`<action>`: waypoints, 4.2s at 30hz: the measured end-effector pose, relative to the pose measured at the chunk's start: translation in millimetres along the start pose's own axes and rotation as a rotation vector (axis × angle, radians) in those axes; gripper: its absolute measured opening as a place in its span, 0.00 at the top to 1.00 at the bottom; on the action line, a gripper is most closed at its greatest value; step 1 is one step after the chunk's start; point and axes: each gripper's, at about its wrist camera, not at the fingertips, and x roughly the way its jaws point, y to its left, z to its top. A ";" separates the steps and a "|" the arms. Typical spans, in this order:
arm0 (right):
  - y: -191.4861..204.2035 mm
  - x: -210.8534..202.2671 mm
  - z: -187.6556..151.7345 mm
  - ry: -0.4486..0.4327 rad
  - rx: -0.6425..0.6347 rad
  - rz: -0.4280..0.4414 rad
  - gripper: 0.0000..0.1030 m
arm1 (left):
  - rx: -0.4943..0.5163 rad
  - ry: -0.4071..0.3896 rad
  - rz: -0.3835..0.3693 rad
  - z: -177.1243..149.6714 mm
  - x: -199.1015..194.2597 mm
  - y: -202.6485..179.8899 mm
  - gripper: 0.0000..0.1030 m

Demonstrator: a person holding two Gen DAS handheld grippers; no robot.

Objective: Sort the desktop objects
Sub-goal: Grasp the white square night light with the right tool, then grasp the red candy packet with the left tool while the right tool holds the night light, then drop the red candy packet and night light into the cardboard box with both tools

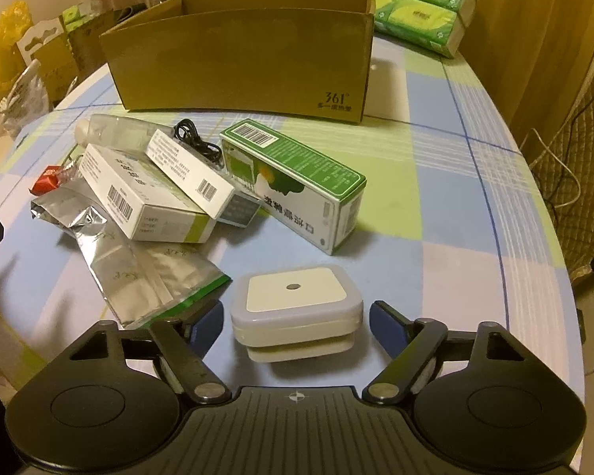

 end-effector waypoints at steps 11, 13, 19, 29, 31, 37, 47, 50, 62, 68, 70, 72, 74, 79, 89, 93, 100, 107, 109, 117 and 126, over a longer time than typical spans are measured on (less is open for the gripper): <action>7.1 4.8 2.3 -0.002 -0.035 -0.033 0.39 | -0.012 0.009 -0.018 1.7 6.0 5.4 0.01; 8.1 -0.5 3.1 -0.021 -0.027 -0.038 0.39 | -0.015 0.008 -0.018 1.7 6.3 7.6 0.01; 19.3 -23.7 17.5 -0.091 -0.008 -0.022 0.40 | -0.029 -0.003 -0.017 4.5 4.5 18.1 0.01; 58.0 -42.2 45.7 -0.172 -0.012 0.050 0.40 | 0.018 -0.040 0.031 22.7 10.7 47.2 0.17; 65.7 -41.3 49.4 -0.177 -0.015 0.061 0.40 | 0.027 -0.028 0.030 25.3 19.6 53.1 0.24; 80.8 -33.7 57.5 -0.178 -0.029 0.078 0.40 | 0.003 0.004 -0.010 33.4 49.2 67.2 0.41; 90.9 -20.9 65.0 -0.169 -0.042 0.081 0.40 | 0.011 0.049 -0.055 45.8 87.9 72.3 0.61; 91.9 -20.0 65.7 -0.172 -0.045 0.081 0.40 | 0.022 0.050 -0.039 45.0 87.2 76.1 0.65; 88.2 -21.7 65.9 -0.165 -0.037 0.067 0.40 | 0.136 0.060 -0.033 42.3 98.4 77.0 0.65; 85.0 -21.3 65.5 -0.161 -0.027 0.063 0.40 | 0.172 0.052 -0.049 42.5 100.0 75.4 0.76; 84.9 -21.2 65.5 -0.160 -0.025 0.066 0.40 | 0.170 0.056 -0.044 42.0 97.8 76.7 0.77; 85.5 -22.3 64.8 -0.161 -0.023 0.069 0.40 | 0.160 0.059 -0.046 40.7 93.1 78.2 0.78; 86.8 -24.0 64.2 -0.162 -0.024 0.071 0.40 | 0.154 0.058 -0.043 38.9 87.2 79.1 0.78; 89.4 -31.5 60.8 -0.171 -0.018 0.074 0.40 | 0.141 0.048 -0.031 34.9 64.6 79.6 0.78; 82.8 -58.9 52.2 -0.204 0.007 0.063 0.40 | 0.156 -0.008 -0.069 38.0 11.2 46.3 0.78; 74.7 -70.7 47.6 -0.218 0.020 0.050 0.40 | 0.175 -0.027 -0.075 41.2 -0.4 26.8 0.78; 60.5 -85.8 43.7 -0.235 0.046 0.038 0.40 | 0.189 -0.045 -0.094 45.0 -10.5 1.1 0.78; 52.5 -89.1 44.3 -0.240 0.061 0.042 0.40 | 0.205 -0.058 -0.099 51.9 -17.6 -11.0 0.78; 48.3 -87.7 48.1 -0.239 0.066 0.048 0.40 | 0.206 -0.060 -0.102 55.3 -18.2 -12.1 0.78; 17.8 -77.5 112.3 -0.272 0.085 0.077 0.40 | 0.218 -0.081 -0.124 107.0 -8.8 -14.3 0.78; -13.2 -23.5 232.6 -0.292 0.089 0.078 0.40 | 0.248 -0.140 -0.098 217.2 23.9 -20.9 0.78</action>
